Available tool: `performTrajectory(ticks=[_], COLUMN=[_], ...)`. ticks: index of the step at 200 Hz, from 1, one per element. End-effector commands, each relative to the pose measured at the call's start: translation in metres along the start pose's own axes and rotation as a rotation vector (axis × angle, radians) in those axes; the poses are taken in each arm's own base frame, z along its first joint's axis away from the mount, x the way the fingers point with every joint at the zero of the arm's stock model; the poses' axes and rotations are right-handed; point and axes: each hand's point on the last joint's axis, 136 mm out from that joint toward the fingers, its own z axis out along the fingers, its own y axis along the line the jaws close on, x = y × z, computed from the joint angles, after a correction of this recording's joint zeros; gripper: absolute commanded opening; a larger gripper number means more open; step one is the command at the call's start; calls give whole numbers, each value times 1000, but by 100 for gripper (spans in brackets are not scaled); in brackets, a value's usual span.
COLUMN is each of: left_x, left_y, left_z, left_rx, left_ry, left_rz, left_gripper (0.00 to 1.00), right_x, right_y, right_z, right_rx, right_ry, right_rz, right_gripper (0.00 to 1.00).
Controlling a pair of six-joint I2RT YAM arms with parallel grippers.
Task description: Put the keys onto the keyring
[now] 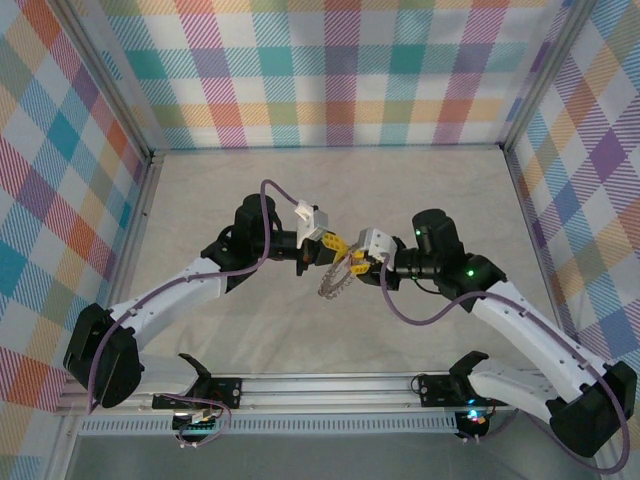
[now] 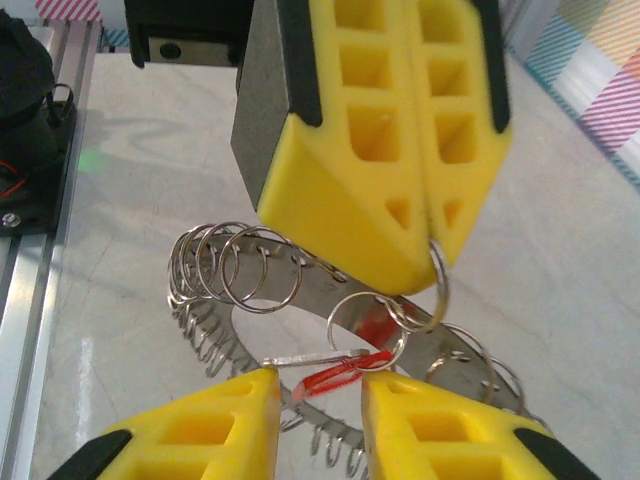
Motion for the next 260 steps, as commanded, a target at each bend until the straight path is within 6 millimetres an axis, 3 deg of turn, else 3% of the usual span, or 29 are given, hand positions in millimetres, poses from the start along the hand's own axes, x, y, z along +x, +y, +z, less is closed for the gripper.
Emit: performTrajectory(ticks=[1, 79, 121, 220, 260], left_x=[-12, -16, -16, -12, -7], left_y=[-9, -14, -15, -14, -10], left_z=[-2, -3, -1, 2, 2], left_rx=[48, 68, 83, 84, 57], left_ry=[-41, -56, -63, -86, -61], left_rz=[39, 36, 30, 16, 2], left_gripper=[0, 0, 0, 0, 1], right_x=[-11, -20, -26, -36, -31], right_y=[-6, -6, -3, -2, -3], right_z=[-4, -2, 0, 6, 7], right_rx=[30, 8, -28, -76, -72], right_ry=[-60, -98, -119, -173, -132], right_rz=[-6, -5, 5, 27, 30], right_gripper=[29, 30, 16, 14, 4])
